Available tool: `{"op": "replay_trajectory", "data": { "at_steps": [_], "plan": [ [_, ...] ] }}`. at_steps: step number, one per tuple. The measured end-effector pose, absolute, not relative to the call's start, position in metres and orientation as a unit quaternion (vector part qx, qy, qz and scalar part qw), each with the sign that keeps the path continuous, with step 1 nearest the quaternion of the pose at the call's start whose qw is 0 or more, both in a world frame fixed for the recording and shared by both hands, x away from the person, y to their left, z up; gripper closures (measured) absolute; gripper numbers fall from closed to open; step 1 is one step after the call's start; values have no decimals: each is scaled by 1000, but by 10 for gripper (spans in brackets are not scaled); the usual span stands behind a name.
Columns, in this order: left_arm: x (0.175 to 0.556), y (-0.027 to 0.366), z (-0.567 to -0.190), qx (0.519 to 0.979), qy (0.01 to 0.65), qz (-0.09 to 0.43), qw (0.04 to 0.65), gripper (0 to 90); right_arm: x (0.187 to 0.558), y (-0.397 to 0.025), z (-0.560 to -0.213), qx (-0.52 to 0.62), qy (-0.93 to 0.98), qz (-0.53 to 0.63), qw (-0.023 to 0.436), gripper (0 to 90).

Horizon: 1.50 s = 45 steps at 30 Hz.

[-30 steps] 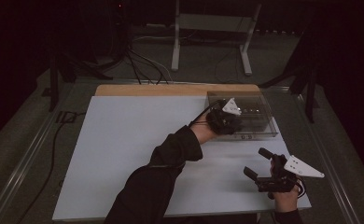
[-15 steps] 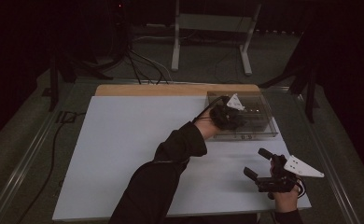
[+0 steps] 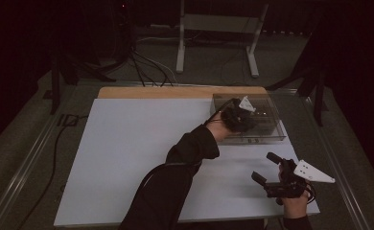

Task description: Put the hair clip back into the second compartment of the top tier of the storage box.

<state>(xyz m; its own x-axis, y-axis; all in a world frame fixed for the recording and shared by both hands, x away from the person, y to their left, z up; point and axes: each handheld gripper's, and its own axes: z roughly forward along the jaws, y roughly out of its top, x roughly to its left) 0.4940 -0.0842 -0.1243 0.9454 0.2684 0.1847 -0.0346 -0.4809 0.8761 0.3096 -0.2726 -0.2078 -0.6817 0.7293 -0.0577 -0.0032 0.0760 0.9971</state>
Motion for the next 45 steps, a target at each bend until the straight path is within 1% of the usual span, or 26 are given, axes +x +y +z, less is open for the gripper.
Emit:
{"op": "replay_trajectory", "data": {
  "at_steps": [15, 25, 27, 29, 31, 33, 35, 42, 45],
  "plan": [
    [503, -101, -136, 857, 79, 138, 491, 763, 310, -272, -208, 270, 673, 623, 293, 0],
    [503, -102, -137, 857, 84, 140, 488, 757, 310, -272, -208, 269, 675, 621, 294, 0],
    [502, -101, -136, 854, 86, 143, 492, 733, 310, -271, -208, 269, 676, 621, 293, 0],
    [502, -101, -134, 852, 89, 141, 496, 689, 310, -271, -208, 269, 676, 620, 294, 0],
    [502, -100, -133, 851, 95, 143, 497, 600, 310, -271, -208, 269, 676, 620, 293, 0],
    [501, -98, -132, 847, 96, 143, 503, 556, 310, -271, -208, 269, 676, 620, 293, 0],
    [499, -96, -131, 845, 98, 146, 505, 495, 310, -271, -208, 269, 676, 621, 293, 0],
    [497, -87, -125, 839, 108, 144, 513, 410, 311, -270, -208, 268, 678, 619, 291, 0],
    [496, -85, -124, 839, 110, 141, 514, 393, 311, -270, -209, 269, 678, 619, 290, 0]
  ]
}}
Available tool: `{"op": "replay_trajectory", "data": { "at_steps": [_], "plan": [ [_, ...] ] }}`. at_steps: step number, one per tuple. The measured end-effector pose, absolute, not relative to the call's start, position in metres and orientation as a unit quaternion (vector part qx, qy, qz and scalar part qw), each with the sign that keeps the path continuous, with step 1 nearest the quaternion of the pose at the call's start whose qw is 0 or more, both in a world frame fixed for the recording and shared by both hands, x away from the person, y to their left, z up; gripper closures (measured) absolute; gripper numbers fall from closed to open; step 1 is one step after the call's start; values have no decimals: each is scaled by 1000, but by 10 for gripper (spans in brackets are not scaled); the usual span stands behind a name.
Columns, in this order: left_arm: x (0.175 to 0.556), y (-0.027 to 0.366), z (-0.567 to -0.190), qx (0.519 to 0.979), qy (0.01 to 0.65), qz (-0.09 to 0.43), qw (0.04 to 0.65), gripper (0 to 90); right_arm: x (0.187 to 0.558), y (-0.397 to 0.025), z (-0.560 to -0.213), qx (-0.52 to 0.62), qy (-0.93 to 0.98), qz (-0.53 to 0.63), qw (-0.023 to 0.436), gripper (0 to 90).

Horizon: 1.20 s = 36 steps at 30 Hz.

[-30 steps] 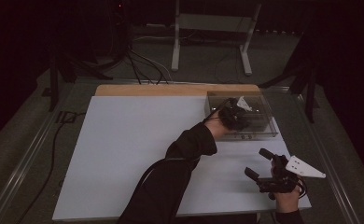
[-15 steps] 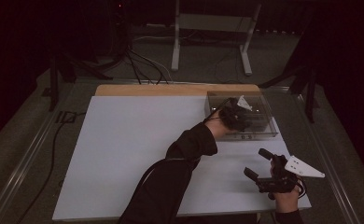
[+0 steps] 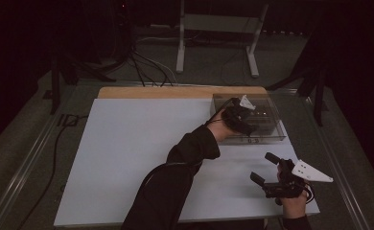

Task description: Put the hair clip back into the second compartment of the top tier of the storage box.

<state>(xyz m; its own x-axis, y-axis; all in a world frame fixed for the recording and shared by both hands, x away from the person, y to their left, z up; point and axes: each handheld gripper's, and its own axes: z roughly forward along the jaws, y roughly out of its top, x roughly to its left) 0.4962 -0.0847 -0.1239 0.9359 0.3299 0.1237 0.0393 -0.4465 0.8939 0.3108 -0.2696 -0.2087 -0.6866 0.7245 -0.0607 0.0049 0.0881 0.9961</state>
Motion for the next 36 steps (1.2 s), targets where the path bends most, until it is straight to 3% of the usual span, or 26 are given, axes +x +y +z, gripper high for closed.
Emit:
{"op": "replay_trajectory", "data": {
  "at_steps": [11, 28, 36],
  "plan": [
    [490, -72, -119, 838, 122, 127, 516, 318, 312, -267, -210, 269, 682, 617, 287, 0],
    [489, -56, -111, 833, 131, 99, 528, 22, 313, -269, -212, 271, 682, 617, 286, 0],
    [491, -39, -110, 824, 130, 110, 540, 4, 313, -269, -212, 272, 681, 618, 284, 0]
  ]
}}
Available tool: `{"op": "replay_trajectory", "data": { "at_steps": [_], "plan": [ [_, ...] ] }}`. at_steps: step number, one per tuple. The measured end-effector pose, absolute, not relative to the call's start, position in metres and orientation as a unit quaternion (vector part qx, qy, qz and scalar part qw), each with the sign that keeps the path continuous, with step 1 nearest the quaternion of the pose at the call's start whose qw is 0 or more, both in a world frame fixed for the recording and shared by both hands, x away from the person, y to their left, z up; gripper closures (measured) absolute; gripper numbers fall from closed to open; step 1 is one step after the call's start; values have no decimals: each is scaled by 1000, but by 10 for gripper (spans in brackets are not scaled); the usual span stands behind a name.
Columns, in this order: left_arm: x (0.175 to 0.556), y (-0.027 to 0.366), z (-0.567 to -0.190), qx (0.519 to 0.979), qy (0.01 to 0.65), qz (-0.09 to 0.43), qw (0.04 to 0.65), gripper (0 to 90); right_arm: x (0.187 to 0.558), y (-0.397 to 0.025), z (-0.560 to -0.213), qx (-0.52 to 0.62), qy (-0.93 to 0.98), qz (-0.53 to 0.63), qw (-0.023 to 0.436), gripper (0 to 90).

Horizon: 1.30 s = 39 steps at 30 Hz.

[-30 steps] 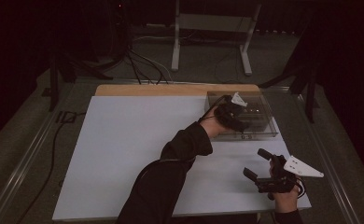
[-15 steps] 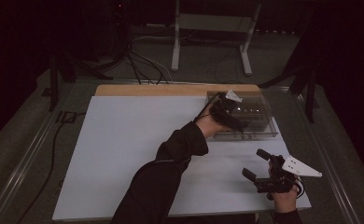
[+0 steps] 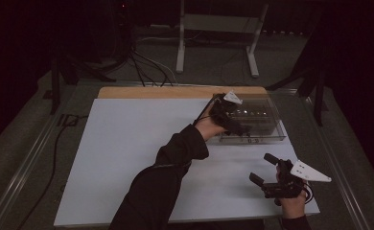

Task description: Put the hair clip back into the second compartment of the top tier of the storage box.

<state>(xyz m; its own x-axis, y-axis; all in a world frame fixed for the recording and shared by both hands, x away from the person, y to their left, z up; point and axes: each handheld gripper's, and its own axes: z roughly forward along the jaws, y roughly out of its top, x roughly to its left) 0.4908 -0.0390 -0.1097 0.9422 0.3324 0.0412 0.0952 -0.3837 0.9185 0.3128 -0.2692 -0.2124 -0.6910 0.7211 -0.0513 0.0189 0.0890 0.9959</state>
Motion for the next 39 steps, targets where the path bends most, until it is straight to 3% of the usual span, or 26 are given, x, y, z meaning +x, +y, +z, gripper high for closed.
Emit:
{"op": "replay_trajectory", "data": {
  "at_steps": [39],
  "plan": [
    [469, 94, -128, 799, 179, 119, 562, 4, 313, -260, -213, 267, 690, 610, 285, 0]
  ]
}}
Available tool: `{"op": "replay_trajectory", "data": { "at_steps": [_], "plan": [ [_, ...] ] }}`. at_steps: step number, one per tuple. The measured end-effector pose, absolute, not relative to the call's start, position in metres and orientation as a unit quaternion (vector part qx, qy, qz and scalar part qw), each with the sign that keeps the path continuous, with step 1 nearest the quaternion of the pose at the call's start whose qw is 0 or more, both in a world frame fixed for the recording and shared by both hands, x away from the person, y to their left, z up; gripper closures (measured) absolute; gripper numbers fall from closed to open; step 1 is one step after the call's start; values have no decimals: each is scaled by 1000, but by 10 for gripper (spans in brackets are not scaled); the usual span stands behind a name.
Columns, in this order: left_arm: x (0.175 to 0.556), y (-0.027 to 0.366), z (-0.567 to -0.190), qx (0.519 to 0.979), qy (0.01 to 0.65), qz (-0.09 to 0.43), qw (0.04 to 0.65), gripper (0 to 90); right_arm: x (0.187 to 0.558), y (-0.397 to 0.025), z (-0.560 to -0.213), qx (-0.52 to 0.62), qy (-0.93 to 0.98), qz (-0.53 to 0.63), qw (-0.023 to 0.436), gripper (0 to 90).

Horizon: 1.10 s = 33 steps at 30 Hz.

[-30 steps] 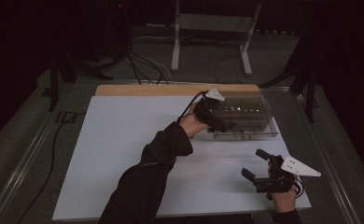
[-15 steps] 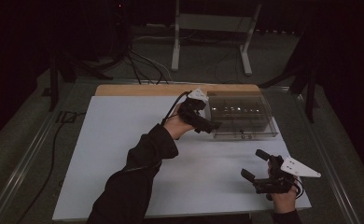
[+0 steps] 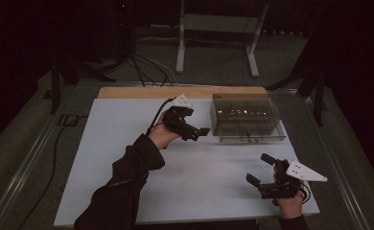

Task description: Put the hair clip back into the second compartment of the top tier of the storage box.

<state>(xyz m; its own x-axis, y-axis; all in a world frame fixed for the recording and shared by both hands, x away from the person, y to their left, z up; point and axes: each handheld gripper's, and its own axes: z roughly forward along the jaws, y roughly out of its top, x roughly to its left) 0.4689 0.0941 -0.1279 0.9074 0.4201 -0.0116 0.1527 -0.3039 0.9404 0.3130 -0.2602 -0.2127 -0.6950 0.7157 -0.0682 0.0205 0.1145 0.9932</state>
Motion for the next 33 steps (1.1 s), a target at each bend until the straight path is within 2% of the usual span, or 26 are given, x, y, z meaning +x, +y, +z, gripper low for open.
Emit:
{"op": "replay_trajectory", "data": {
  "at_steps": [10, 21, 33],
  "plan": [
    [464, 132, -151, 789, 211, 125, 564, 4, 314, -259, -213, 268, 690, 610, 283, 0],
    [451, 161, -169, 782, 215, 138, 569, 4, 314, -259, -213, 266, 691, 609, 284, 0],
    [437, 190, -212, 781, 238, 140, 560, 4, 314, -258, -213, 267, 692, 607, 286, 0]
  ]
}}
